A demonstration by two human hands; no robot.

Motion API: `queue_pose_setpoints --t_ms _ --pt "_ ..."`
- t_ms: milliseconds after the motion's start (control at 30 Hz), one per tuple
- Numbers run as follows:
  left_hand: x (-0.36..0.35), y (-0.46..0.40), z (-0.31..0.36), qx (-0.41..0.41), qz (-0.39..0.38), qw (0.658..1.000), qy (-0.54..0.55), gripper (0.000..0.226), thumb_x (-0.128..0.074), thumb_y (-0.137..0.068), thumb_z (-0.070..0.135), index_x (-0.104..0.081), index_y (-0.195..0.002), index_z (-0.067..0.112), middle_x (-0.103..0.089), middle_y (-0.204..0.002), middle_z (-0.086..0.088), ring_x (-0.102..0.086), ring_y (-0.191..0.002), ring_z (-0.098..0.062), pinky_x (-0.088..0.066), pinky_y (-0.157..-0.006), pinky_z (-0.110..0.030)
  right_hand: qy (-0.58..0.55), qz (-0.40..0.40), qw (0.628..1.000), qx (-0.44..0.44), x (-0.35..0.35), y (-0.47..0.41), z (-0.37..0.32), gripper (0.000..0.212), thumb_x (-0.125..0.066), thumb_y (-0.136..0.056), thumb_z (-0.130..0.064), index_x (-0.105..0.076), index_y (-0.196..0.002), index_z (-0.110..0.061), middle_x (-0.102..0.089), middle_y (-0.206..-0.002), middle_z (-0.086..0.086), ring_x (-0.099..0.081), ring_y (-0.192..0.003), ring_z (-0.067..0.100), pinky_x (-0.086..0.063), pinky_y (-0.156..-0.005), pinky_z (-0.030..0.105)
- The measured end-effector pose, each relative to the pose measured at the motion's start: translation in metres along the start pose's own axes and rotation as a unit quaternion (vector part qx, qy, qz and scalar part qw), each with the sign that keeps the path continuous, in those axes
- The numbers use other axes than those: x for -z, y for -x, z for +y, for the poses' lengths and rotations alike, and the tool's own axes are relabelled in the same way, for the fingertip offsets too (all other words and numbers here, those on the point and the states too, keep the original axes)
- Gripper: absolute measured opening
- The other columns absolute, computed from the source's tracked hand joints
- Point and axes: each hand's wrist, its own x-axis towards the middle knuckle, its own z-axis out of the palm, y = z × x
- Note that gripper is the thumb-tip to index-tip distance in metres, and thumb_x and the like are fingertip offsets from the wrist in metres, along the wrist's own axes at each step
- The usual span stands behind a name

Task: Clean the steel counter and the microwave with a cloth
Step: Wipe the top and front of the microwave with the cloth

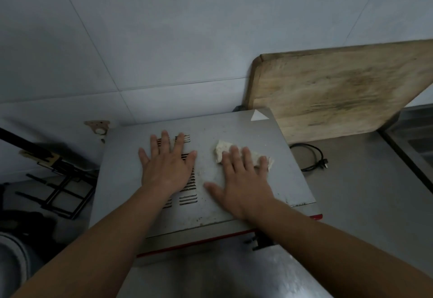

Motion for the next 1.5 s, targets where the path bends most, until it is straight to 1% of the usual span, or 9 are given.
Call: queue_pose_setpoints --t_ms 233,467,667,867,933,1067,1233,1400,1500 --pt "-0.004 -0.004 -0.001 -0.002 0.008 1.000 0.003 0.066 -0.005 -0.096 0.066 0.008 -0.156 0.042 0.018 -0.166 0.002 0.021 -0.151 -0.026 0.010 -0.119 -0.058 -0.064 0.027 0.998 -0.004 0.019 -0.088 0.040 0.065 -0.015 -0.101 -0.056 -0.007 -0.157 -0.025 0.003 -0.166 0.000 0.008 -0.151 0.024 0.005 -0.116 0.060" --pt "-0.006 -0.005 -0.003 -0.004 0.024 1.000 0.011 0.061 -0.008 -0.099 0.058 0.006 -0.157 0.041 0.015 -0.166 0.001 0.019 -0.151 -0.025 0.010 -0.120 -0.057 -0.040 0.035 0.999 0.013 0.023 -0.120 0.026 0.063 -0.019 -0.101 -0.050 -0.005 -0.158 -0.026 0.002 -0.166 -0.003 0.008 -0.151 0.027 0.007 -0.116 0.059" --pt "-0.007 -0.003 -0.003 0.002 0.028 1.000 0.011 0.063 -0.007 -0.097 0.061 0.005 -0.156 0.042 0.014 -0.166 0.003 0.018 -0.152 -0.024 0.008 -0.120 -0.057 -0.033 0.021 0.992 0.117 0.014 -0.059 0.026 0.061 -0.022 -0.101 -0.051 -0.012 -0.157 -0.030 -0.004 -0.166 -0.005 0.003 -0.152 0.022 0.004 -0.120 0.054" --pt "-0.007 0.000 -0.001 0.004 0.024 1.000 0.010 0.067 -0.004 -0.095 0.065 0.007 -0.156 0.041 0.016 -0.166 0.002 0.019 -0.152 -0.025 0.008 -0.120 -0.058 -0.019 -0.002 0.984 0.177 -0.008 0.052 0.021 0.065 -0.020 -0.098 -0.059 -0.008 -0.157 -0.033 0.001 -0.165 -0.009 0.011 -0.151 0.018 0.007 -0.120 0.051" --pt "-0.006 0.001 0.001 0.012 0.018 1.000 0.012 0.068 -0.003 -0.094 0.066 0.008 -0.156 0.041 0.016 -0.166 0.002 0.019 -0.151 -0.026 0.008 -0.119 -0.058 -0.011 -0.006 0.985 0.173 -0.009 0.061 0.023 0.065 -0.019 -0.098 -0.060 -0.009 -0.157 -0.034 0.001 -0.165 -0.010 0.012 -0.151 0.016 0.006 -0.121 0.050" --pt "-0.006 0.003 0.002 0.016 0.021 1.000 0.016 0.070 -0.003 -0.094 0.067 0.007 -0.157 0.039 0.016 -0.166 0.001 0.020 -0.151 -0.027 0.009 -0.119 -0.058 -0.026 0.004 0.988 0.150 0.005 0.039 0.019 0.059 -0.018 -0.100 -0.058 -0.019 -0.154 -0.035 -0.010 -0.164 -0.009 -0.001 -0.152 0.018 -0.002 -0.121 0.051" --pt "-0.008 0.001 -0.001 0.012 0.024 0.999 0.019 0.069 -0.003 -0.094 0.066 0.006 -0.157 0.040 0.015 -0.166 0.002 0.019 -0.151 -0.026 0.009 -0.119 -0.058 0.009 0.019 0.998 0.062 0.017 -0.042 0.035 0.062 -0.015 -0.100 -0.056 -0.012 -0.156 -0.031 -0.007 -0.165 -0.004 -0.003 -0.152 0.023 -0.008 -0.118 0.057" --pt "-0.011 -0.002 -0.003 0.011 0.031 0.999 0.016 0.067 -0.003 -0.095 0.066 0.006 -0.157 0.041 0.015 -0.166 0.003 0.018 -0.152 -0.026 0.009 -0.120 -0.057 -0.026 -0.012 0.999 0.017 0.046 -0.102 0.054 0.053 -0.021 -0.103 -0.050 -0.024 -0.154 -0.032 -0.011 -0.165 -0.005 -0.009 -0.151 0.023 -0.008 -0.117 0.057" --pt "-0.011 -0.003 -0.004 0.010 0.034 0.999 0.017 0.067 -0.003 -0.095 0.066 0.006 -0.156 0.041 0.015 -0.166 0.003 0.018 -0.152 -0.026 0.009 -0.120 -0.056 -0.024 -0.002 1.000 0.017 0.041 -0.102 0.058 0.055 -0.022 -0.103 -0.051 -0.022 -0.154 -0.032 -0.010 -0.165 -0.005 -0.006 -0.151 0.023 -0.005 -0.117 0.058"
